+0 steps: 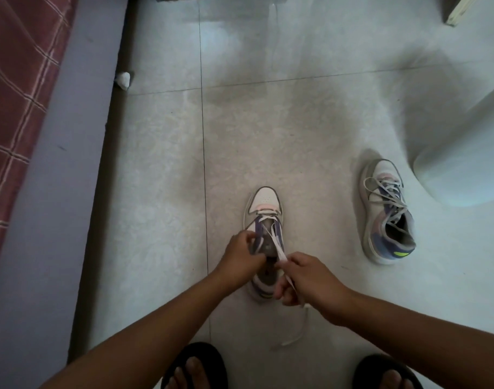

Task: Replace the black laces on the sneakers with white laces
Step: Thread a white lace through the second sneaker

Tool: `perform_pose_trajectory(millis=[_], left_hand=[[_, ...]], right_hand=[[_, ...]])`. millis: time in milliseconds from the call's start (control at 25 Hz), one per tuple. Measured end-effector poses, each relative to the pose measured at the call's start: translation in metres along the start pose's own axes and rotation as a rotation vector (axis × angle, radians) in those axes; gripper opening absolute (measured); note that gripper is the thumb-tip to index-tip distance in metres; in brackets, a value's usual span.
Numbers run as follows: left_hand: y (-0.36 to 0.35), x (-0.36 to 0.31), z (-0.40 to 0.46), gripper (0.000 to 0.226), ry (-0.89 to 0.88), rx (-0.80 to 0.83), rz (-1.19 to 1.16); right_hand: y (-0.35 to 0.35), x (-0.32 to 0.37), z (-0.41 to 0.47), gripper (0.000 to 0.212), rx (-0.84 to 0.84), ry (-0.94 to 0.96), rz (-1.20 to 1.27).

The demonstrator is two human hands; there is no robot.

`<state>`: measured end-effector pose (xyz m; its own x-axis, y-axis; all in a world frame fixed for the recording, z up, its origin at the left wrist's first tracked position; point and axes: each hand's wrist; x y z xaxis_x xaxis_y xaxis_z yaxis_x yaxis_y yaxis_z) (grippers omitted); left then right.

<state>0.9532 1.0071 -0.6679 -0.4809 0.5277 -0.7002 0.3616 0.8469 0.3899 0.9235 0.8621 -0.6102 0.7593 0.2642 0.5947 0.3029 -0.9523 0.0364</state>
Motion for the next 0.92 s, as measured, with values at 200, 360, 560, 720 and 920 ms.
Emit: perform_pose_trajectory(millis=[200, 360, 560, 720, 920], left_hand=[[0.006, -0.017, -0.023, 0.039, 0.324, 0.094, -0.287], [-0.004, -0.025, -0.029, 0.025, 0.311, 0.129, -0.299], [0.003, -0.027, -0.04, 0.035, 0.338, 0.082, -0.44], [-0.001, -0.029, -0.059, 0.035, 0.37, 0.206, -0.579], [0.002, -0.014, -0.064, 0.034, 0.231, 0.215, -0.242]], right_hand=[[-0.003, -0.022, -0.002, 0.015, 0.036, 0.013, 0.123], [-0.009, -0.034, -0.008, 0.021, 0.072, 0.225, -0.279], [0.0, -0.013, 0.008, 0.03, -0.019, -0.041, 0.311], [0.003, 0.004, 0.024, 0.026, 0.129, -0.115, 0.463], [0.006, 0.009, 0.035, 0.02, 0.199, -0.142, 0.573]])
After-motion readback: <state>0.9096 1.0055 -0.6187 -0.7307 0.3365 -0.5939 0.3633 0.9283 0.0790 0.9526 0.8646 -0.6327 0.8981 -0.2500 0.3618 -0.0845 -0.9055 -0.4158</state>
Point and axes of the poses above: each hand's wrist, its own z-axis towards the middle knuckle, its own y-axis out of the back of the hand, x = y × z
